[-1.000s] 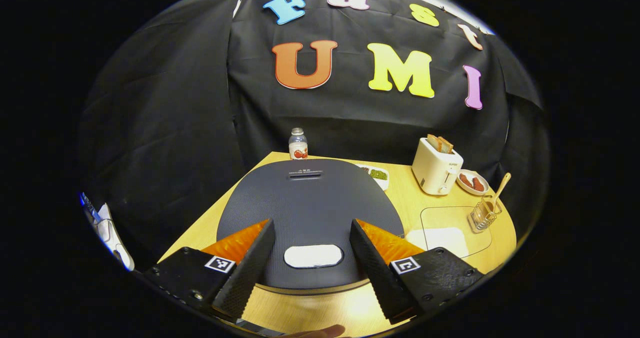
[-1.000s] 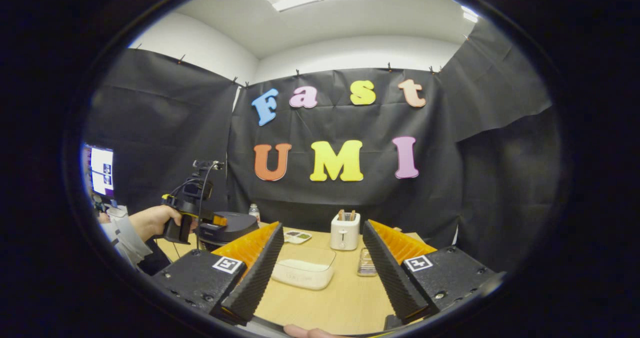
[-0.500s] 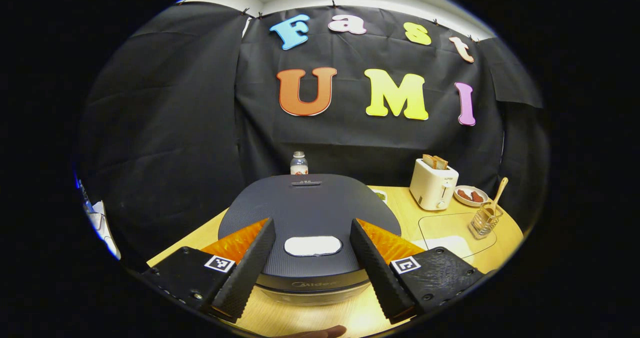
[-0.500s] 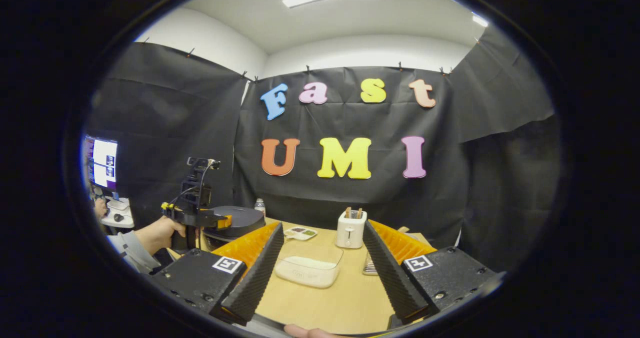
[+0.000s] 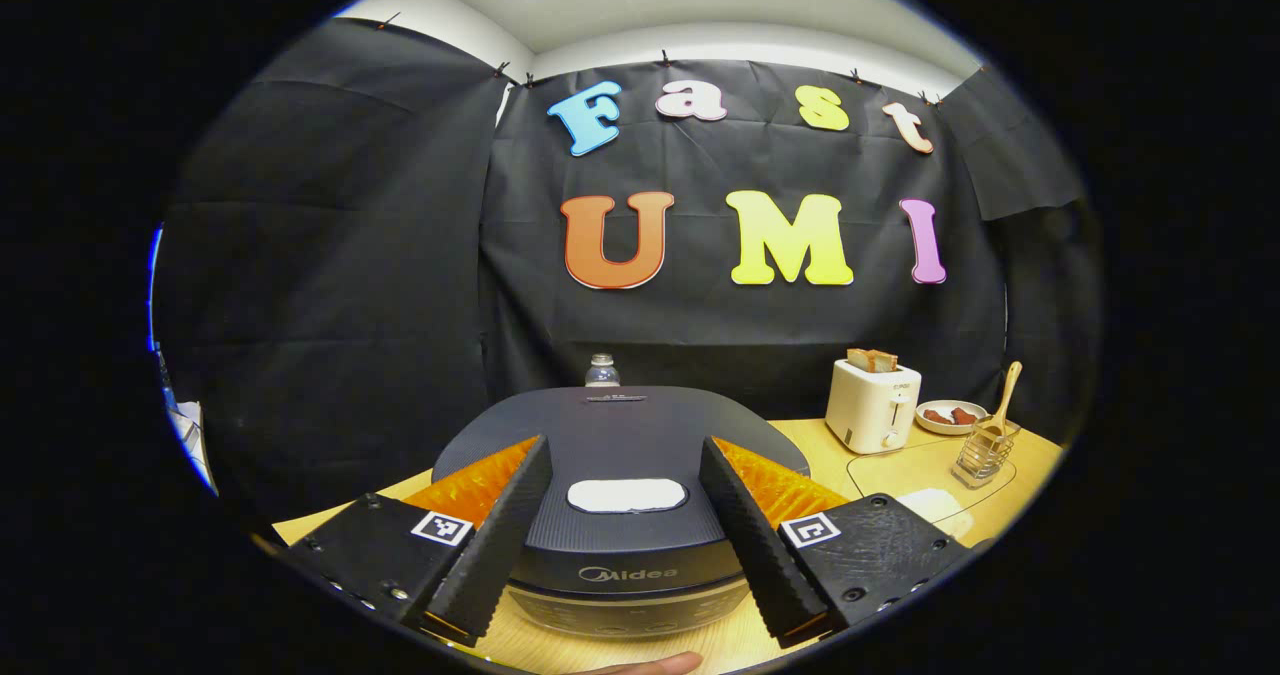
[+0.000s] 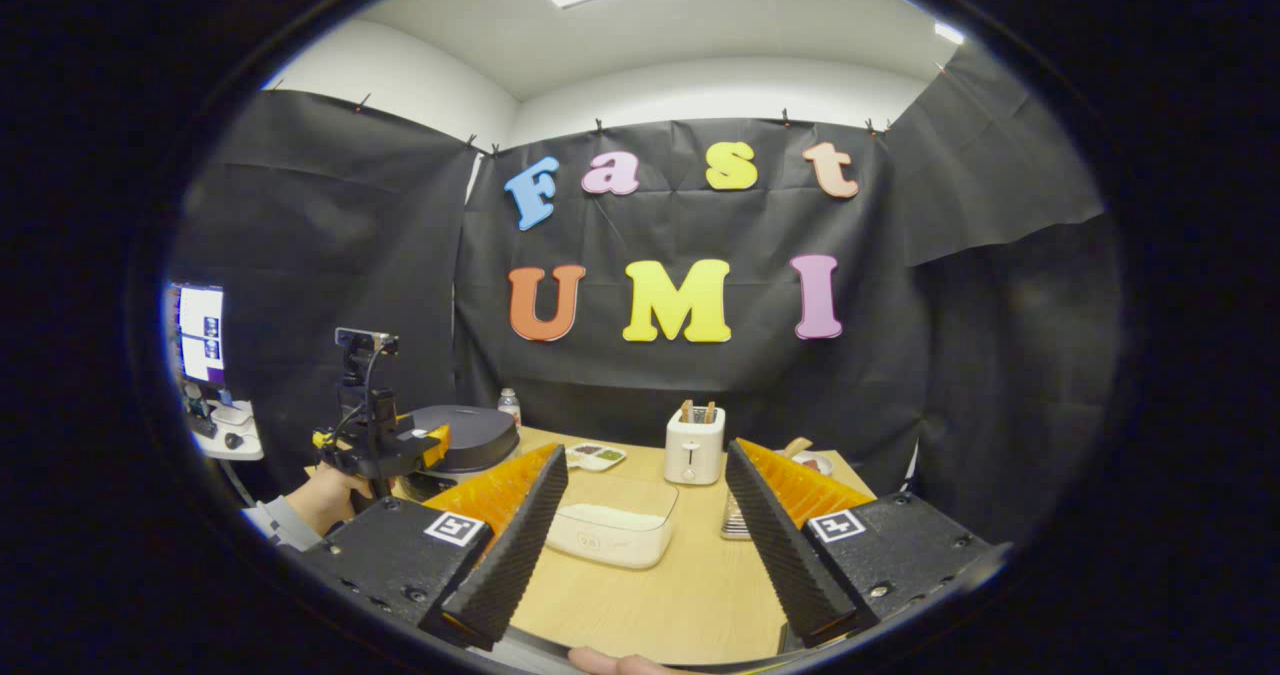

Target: Close the left gripper, press the button to open the rice cooker; take a wooden spoon from the chopstick holder with the right hand, scoop a spoonful of rice and pour it into the rice cooker, then put the wooden spoon back into the chopstick holder.

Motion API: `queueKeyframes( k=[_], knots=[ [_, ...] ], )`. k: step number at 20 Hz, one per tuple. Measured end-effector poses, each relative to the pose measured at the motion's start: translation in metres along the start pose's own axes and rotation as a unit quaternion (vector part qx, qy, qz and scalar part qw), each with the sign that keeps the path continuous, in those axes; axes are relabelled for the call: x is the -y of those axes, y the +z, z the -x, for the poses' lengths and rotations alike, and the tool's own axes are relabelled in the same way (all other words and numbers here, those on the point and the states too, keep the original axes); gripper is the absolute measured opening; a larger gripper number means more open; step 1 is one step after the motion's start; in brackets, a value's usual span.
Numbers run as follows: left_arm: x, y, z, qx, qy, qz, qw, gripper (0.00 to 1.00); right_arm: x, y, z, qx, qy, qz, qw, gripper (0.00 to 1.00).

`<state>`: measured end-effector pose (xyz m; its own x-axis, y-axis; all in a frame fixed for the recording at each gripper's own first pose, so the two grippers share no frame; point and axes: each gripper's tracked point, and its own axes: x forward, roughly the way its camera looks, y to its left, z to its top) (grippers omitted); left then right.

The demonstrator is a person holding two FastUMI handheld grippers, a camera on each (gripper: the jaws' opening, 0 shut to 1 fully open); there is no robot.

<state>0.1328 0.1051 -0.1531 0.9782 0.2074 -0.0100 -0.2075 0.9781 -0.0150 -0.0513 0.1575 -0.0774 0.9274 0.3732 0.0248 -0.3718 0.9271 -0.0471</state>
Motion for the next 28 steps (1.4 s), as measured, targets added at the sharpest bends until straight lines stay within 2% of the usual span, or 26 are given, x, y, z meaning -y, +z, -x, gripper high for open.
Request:
queueKeyframes(
  k=[3,4,7,9,13,20,28],
  knots=[
    [0.001,0.002,0.010,-0.009,0.004,-0.006,1.000,0.96,0.007,0.000,-0.001,-0.001,-0.008,-0.002,1.000,1.00],
    [0.002,0.002,0.014,-0.011,0.003,-0.007,1.000,1.00,0.010,0.000,-0.001,0.000,-0.011,-0.003,1.000,1.00],
    [0.007,0.011,0.037,-0.021,0.001,0.008,1.000,0.94,0.012,0.000,-0.001,0.000,-0.015,-0.003,1.000,1.00],
    [0.021,0.021,0.057,-0.023,-0.011,0.017,1.000,0.95,0.013,-0.001,-0.002,-0.001,-0.018,-0.004,1.000,1.00],
    [0.054,0.055,0.093,0.010,-0.051,0.015,0.999,0.95,0.019,0.005,-0.001,0.001,-0.027,-0.004,1.000,1.00],
    [0.078,0.089,0.160,0.006,-0.058,0.000,0.998,0.95,0.050,0.021,0.010,0.015,-0.056,-0.017,0.998,1.00],
    [0.072,0.100,0.211,0.011,-0.057,-0.012,0.998,0.94,0.074,0.022,0.017,0.017,-0.078,-0.017,0.997,1.00]
  ],
)
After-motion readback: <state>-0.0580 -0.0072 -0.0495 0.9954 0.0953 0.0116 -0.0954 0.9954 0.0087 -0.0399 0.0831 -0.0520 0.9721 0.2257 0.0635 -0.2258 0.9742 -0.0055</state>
